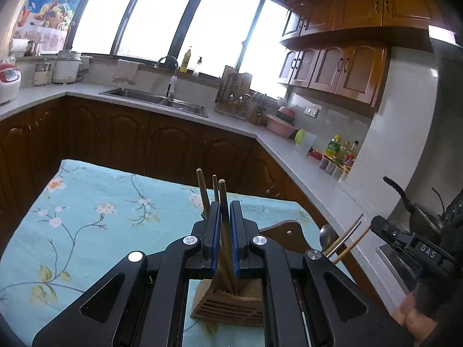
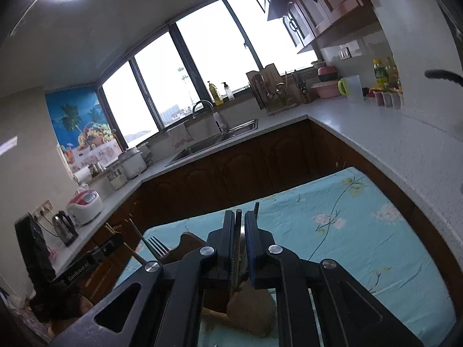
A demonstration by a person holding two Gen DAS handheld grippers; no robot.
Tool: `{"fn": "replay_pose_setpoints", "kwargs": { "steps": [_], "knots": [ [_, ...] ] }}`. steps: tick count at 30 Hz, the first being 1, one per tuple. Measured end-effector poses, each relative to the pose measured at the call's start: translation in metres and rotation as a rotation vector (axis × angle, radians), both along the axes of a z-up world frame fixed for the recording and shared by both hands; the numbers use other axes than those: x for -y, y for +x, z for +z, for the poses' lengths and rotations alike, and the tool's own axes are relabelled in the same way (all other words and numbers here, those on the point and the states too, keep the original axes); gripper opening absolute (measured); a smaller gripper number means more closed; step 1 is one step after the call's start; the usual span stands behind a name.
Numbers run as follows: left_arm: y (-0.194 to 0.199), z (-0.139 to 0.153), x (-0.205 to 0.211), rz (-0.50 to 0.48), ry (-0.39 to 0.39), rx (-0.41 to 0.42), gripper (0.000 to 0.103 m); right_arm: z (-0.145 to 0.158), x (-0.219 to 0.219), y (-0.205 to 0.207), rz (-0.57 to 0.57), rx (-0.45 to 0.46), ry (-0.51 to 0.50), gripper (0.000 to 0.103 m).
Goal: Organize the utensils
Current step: 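Lower both chopsticks into the wooden holder and open both tools, then withdraw both open tools from the holder toward the remaining chopsticks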
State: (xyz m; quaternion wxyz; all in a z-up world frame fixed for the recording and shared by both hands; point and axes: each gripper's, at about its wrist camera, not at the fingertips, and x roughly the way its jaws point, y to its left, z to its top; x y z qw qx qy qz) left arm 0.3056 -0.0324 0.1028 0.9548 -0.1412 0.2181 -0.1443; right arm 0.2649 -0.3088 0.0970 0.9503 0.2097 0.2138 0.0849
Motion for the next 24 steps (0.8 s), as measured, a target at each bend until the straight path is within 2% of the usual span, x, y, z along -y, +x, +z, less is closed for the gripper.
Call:
{"fn": "replay_pose_setpoints", "kwargs": {
  "steps": [2,3,4,5,6,8,9,11,14,24],
  "knots": [
    [-0.003,0.001,-0.002,0.003,-0.005,-0.003,0.009,0.001,0.003,-0.002,-0.002,0.004,0.004,0.014],
    [-0.005,0.002,-0.003,0.007,-0.007,-0.002,0.019,0.003,0.004,-0.005,-0.003,0.010,0.008,0.018],
    [-0.008,0.003,-0.005,0.013,-0.013,-0.002,0.026,0.004,0.005,-0.006,-0.005,0.015,0.014,0.033],
    [-0.011,0.003,-0.007,0.020,-0.021,-0.002,0.045,0.005,0.008,-0.009,-0.004,0.025,0.026,0.050],
    [-0.015,0.004,-0.010,0.026,-0.034,0.005,0.050,0.007,0.010,-0.012,-0.006,0.033,0.033,0.054],
    [-0.023,0.007,-0.015,0.033,-0.045,0.014,0.052,0.010,0.013,-0.018,-0.007,0.047,0.038,0.062],
    [-0.026,0.008,-0.017,0.036,-0.047,0.013,0.056,0.012,0.014,-0.021,-0.006,0.053,0.042,0.066],
    [-0.036,0.009,-0.023,0.048,-0.055,0.018,0.062,0.014,0.017,-0.029,-0.008,0.071,0.058,0.086],
    [-0.053,0.009,-0.031,0.078,-0.046,0.017,0.074,0.017,0.020,-0.045,-0.017,0.100,0.072,0.094],
    [-0.108,-0.006,-0.039,0.072,0.002,-0.009,0.078,-0.002,0.012,-0.099,0.001,0.079,0.040,0.098]
  ]
}}
